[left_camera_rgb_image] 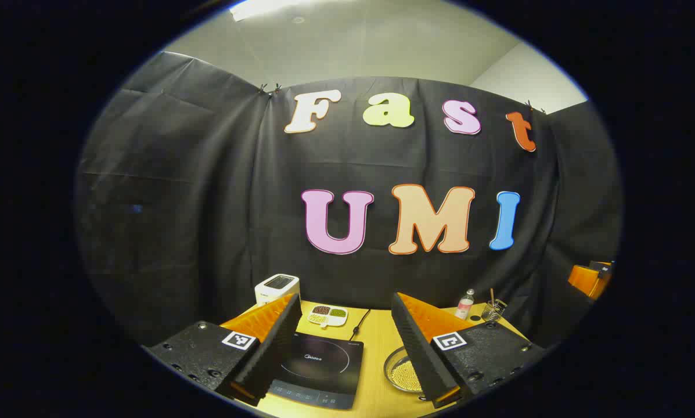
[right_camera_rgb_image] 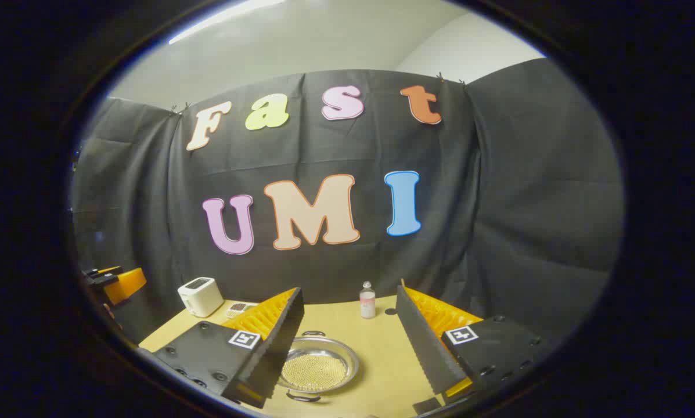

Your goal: First push the handle of the pot to place it horizontally, then grasp the pot with both hands and set it on the induction cooktop.

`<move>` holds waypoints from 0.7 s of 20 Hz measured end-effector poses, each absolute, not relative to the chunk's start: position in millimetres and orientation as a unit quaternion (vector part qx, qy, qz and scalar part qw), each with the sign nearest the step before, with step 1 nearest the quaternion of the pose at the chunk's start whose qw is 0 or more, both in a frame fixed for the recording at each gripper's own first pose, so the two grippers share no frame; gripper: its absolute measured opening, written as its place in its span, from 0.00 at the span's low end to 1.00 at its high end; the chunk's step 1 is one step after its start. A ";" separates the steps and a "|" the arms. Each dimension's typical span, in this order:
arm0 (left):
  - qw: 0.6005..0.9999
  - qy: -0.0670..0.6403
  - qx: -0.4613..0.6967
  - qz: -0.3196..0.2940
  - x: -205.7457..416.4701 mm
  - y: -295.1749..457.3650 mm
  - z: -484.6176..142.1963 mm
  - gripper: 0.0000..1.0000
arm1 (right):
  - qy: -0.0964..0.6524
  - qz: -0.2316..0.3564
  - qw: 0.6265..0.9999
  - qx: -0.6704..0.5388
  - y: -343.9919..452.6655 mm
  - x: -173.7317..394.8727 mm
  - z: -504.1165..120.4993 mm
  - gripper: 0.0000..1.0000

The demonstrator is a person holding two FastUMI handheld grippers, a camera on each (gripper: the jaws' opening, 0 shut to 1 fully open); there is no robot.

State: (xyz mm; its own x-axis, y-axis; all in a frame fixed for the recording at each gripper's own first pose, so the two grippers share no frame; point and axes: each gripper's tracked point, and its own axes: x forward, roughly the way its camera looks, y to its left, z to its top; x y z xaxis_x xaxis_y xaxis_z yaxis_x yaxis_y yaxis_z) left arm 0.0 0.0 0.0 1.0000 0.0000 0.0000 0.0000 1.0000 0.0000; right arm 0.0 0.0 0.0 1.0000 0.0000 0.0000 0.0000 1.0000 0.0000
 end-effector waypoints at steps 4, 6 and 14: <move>1.000 0.001 -0.001 0.007 3.0 2.2 -0.7 0.95 | 0.002 -0.004 1.000 0.014 -6.6 3.2 -1.8 0.99; 1.000 0.001 0.002 0.000 4.8 -1.4 -2.4 0.90 | 0.001 -0.011 1.000 0.010 -9.3 2.9 -2.6 0.99; 1.000 0.008 0.015 -0.012 8.5 9.0 -7.3 0.90 | 0.007 -0.025 1.000 0.000 1.0 -7.1 -10.0 0.99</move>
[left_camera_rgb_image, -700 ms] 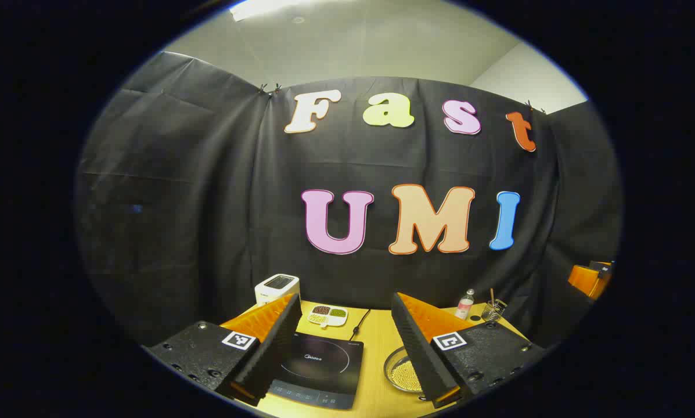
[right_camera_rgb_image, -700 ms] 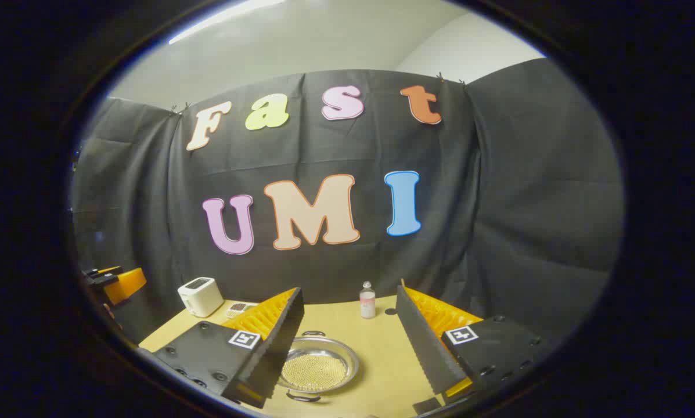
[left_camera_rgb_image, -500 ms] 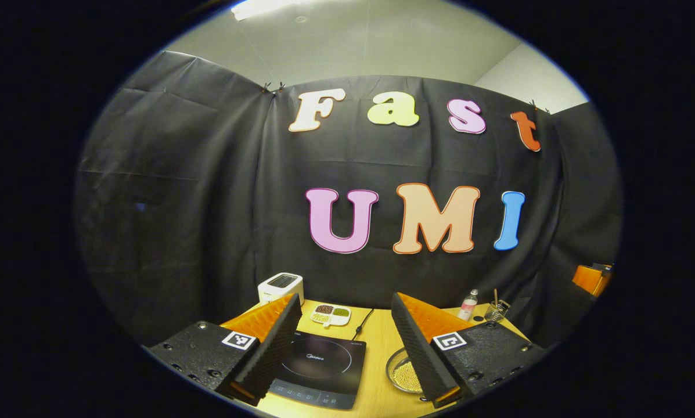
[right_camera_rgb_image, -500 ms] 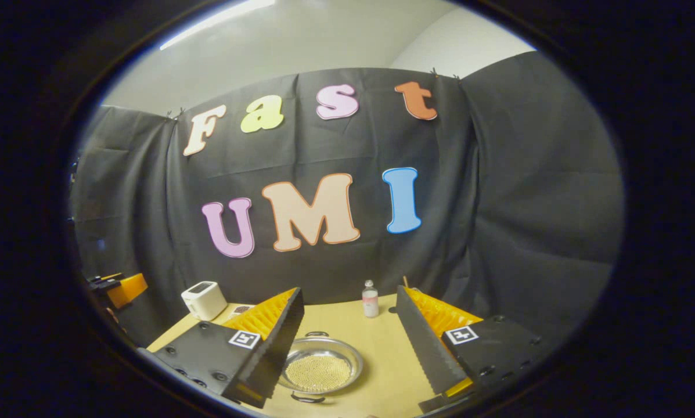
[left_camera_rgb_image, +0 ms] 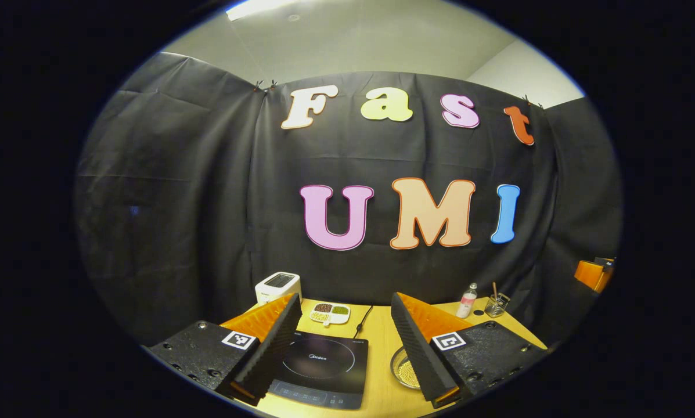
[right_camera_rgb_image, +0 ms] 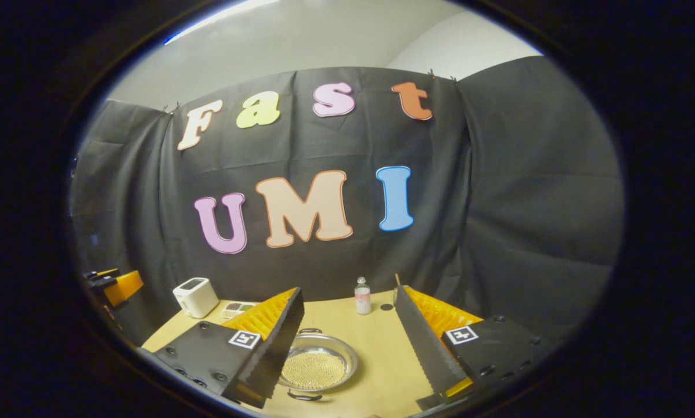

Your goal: First push the handle of the pot to place it horizontally, then grasp the pot with both hands and set it on the induction cooktop.

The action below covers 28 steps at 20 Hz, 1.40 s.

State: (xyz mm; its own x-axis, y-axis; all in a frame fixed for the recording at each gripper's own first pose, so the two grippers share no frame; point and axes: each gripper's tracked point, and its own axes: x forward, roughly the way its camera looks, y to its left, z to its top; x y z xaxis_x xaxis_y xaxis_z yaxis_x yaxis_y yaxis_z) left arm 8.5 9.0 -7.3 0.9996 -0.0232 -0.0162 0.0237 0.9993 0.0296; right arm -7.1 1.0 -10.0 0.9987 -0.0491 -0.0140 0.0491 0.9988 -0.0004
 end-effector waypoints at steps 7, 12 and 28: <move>0.999 0.013 0.020 -0.033 2.4 15.9 -15.0 0.90 | 0.008 -0.028 1.000 -0.008 17.6 -19.0 -13.5 0.92; 0.998 0.012 0.034 -0.048 -1.7 25.3 -16.0 0.90 | 0.015 -0.032 0.999 -0.011 35.2 -27.7 -17.9 0.92; 0.997 0.018 0.034 -0.073 -23.7 65.1 -33.4 0.90 | 0.037 -0.012 0.999 -0.009 96.2 -62.9 -54.7 0.34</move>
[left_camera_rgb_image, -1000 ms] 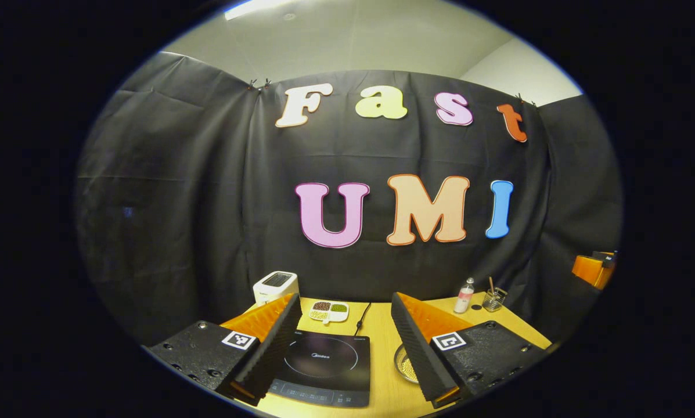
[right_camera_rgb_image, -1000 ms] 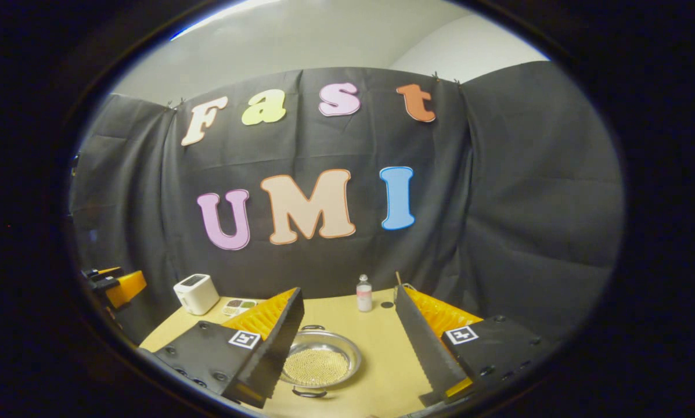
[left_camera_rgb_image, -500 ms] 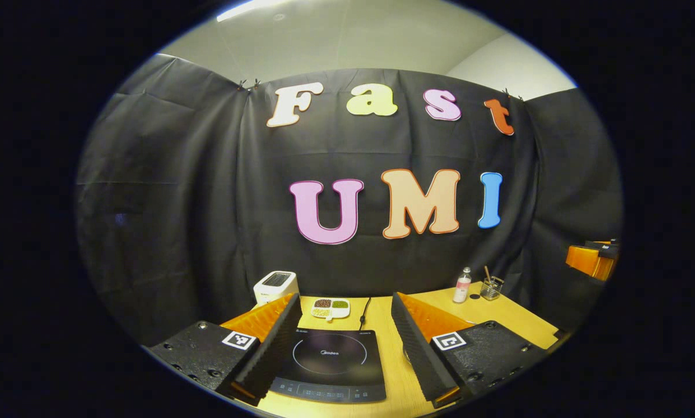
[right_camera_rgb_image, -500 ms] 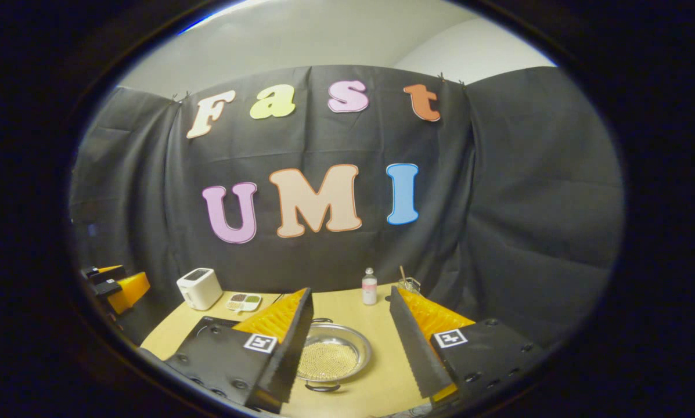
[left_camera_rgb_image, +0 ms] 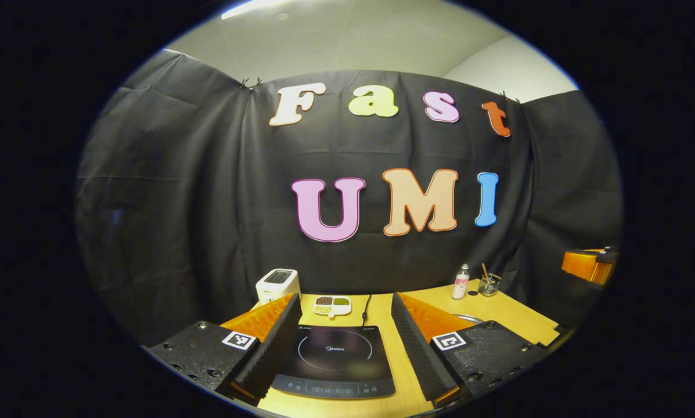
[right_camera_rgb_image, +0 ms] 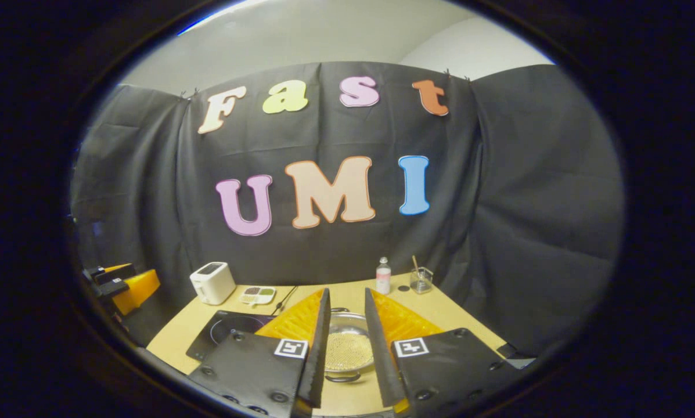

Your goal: First push the handle of the pot to place it horizontally, then grasp the pot with both hands and set it on the induction cooktop.

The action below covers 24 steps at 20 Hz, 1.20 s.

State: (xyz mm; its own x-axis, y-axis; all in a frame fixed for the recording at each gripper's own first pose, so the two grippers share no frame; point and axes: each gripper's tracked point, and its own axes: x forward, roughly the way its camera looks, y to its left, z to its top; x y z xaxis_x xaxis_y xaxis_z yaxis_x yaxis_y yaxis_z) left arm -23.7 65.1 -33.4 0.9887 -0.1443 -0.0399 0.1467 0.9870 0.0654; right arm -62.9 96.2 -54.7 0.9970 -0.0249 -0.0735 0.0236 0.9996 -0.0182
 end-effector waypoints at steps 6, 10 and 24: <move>0.997 0.012 0.041 -0.065 -30.7 76.0 -33.7 0.94 | 0.058 -0.003 0.998 -0.017 109.7 -61.4 -69.0 0.34; 0.997 0.020 0.037 -0.058 -32.6 82.9 -41.0 0.94 | 0.079 0.013 0.996 0.041 126.9 -56.0 -89.9 0.10; 0.997 0.051 0.062 -0.020 -23.9 111.7 -58.8 0.90 | 0.240 0.072 0.968 0.018 156.2 -52.4 -225.0 0.07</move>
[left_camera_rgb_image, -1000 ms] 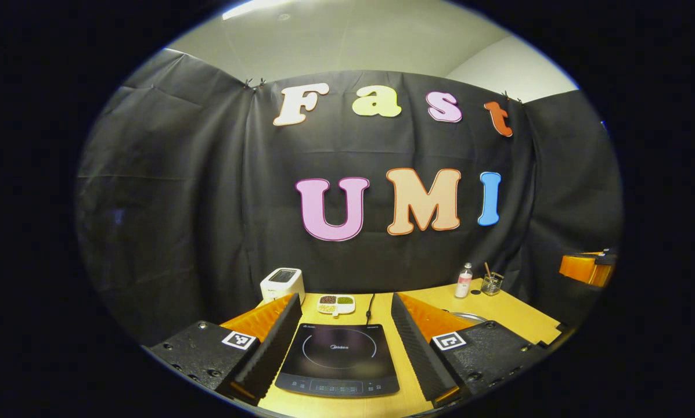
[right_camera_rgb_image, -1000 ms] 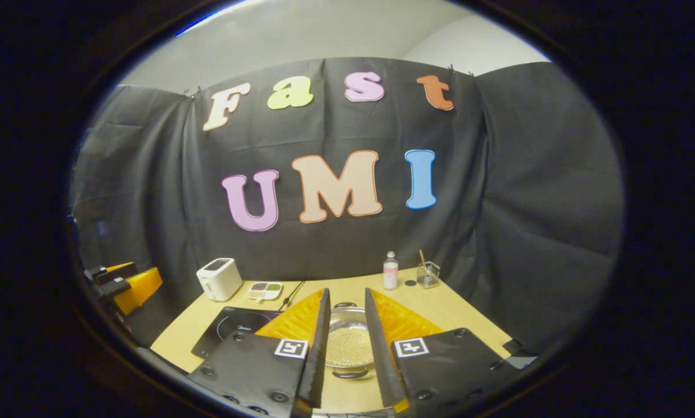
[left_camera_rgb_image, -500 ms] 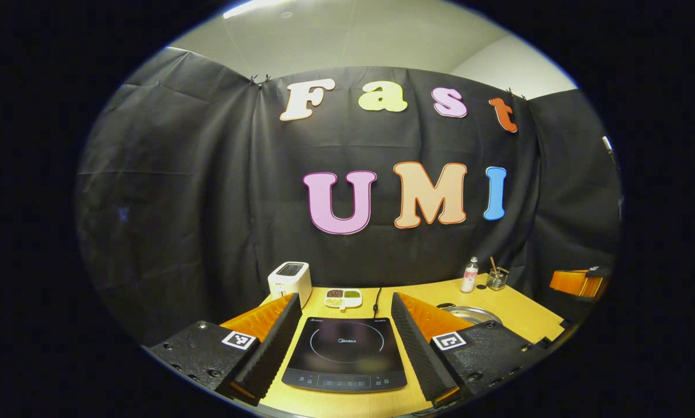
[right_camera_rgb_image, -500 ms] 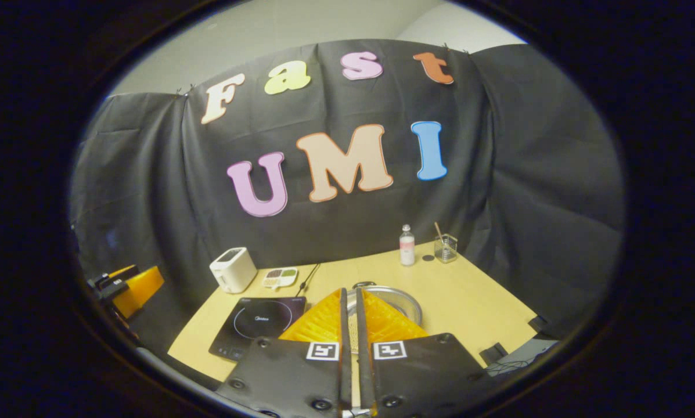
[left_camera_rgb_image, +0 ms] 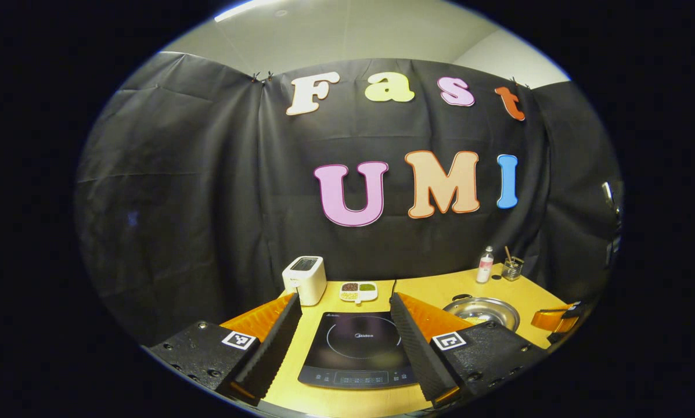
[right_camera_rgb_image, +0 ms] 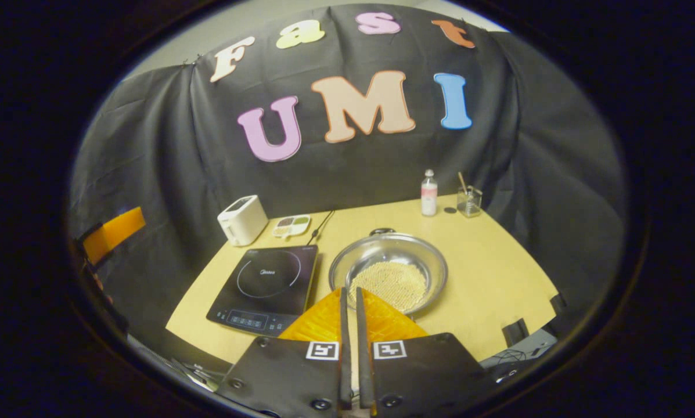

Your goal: First push the handle of the pot to place it horizontally, then grasp the pot with both hands and set it on the induction cooktop.

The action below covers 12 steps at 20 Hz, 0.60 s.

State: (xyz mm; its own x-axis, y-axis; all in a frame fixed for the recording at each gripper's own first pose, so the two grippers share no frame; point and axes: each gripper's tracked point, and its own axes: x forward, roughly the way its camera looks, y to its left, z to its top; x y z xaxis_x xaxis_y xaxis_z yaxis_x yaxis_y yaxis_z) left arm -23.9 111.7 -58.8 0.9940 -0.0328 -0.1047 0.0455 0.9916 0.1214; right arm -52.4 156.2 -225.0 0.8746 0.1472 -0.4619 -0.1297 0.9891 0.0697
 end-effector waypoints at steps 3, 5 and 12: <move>0.996 0.062 0.057 -0.004 -15.0 112.4 -65.7 0.91 | 0.282 0.092 0.955 0.029 159.0 -47.3 -252.0 0.00; 0.996 0.073 0.054 0.014 -9.5 114.7 -71.5 0.90 | 0.313 0.112 0.942 0.041 161.9 -46.6 -269.5 0.00; 0.993 0.089 0.037 0.065 15.1 108.5 -76.6 0.95 | 0.440 0.184 0.873 0.101 182.7 -40.5 -330.4 0.07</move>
State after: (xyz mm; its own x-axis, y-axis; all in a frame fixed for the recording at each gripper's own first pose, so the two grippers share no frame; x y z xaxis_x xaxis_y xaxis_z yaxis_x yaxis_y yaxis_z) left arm 15.1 108.5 -76.6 0.9756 0.1367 -0.1718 -0.1234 0.9887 0.0855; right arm -40.5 182.7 -330.4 0.5450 0.4096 -0.7316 -0.2313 0.9121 0.3384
